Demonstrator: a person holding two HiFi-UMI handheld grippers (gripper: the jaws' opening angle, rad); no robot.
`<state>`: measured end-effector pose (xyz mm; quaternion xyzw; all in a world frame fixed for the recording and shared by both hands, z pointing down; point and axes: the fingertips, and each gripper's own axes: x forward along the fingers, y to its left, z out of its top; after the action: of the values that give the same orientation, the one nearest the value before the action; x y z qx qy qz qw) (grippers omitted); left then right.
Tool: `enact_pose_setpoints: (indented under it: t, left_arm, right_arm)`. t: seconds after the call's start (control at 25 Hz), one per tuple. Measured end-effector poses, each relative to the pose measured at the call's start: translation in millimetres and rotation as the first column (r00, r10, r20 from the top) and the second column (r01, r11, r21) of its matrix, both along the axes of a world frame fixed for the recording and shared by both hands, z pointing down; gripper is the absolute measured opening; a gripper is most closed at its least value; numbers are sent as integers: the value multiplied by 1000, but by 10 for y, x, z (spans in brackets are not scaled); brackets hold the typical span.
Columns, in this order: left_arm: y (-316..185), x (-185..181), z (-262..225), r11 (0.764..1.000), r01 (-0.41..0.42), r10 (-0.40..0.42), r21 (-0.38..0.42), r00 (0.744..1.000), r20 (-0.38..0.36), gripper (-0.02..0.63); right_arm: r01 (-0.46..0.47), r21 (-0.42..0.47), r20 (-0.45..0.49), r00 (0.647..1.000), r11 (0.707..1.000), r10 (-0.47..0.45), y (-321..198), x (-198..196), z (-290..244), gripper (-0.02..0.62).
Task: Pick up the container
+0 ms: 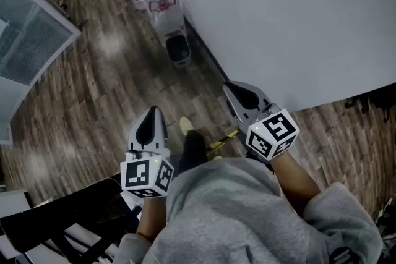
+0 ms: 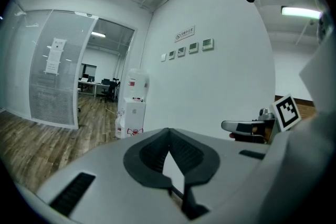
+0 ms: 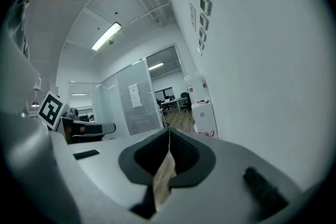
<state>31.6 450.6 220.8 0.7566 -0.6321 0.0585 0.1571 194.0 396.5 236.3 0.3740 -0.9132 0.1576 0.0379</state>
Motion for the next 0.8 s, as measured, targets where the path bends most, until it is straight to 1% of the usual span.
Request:
enact_pose_setpoints:
  t: [0.2,0.52,0.8]
  left_arm:
    - [-444,-196,28,1000,-13,13,-10,1000,-13,12]
    - [-958,-728,87,999,10,-11,-32,999,-40,12]
    - [-1404,-1151,151,998,10,-13,-60,999,-49,12]
  right_arm:
    - [-4,-21,-16,1000,1000,4,-449,-216,11,25]
    - [30,-40,-38,999,999,-32,-961,-786,38,25]
    - [33,-57,-45,998,998,-36,-1390,-1228,66,25]
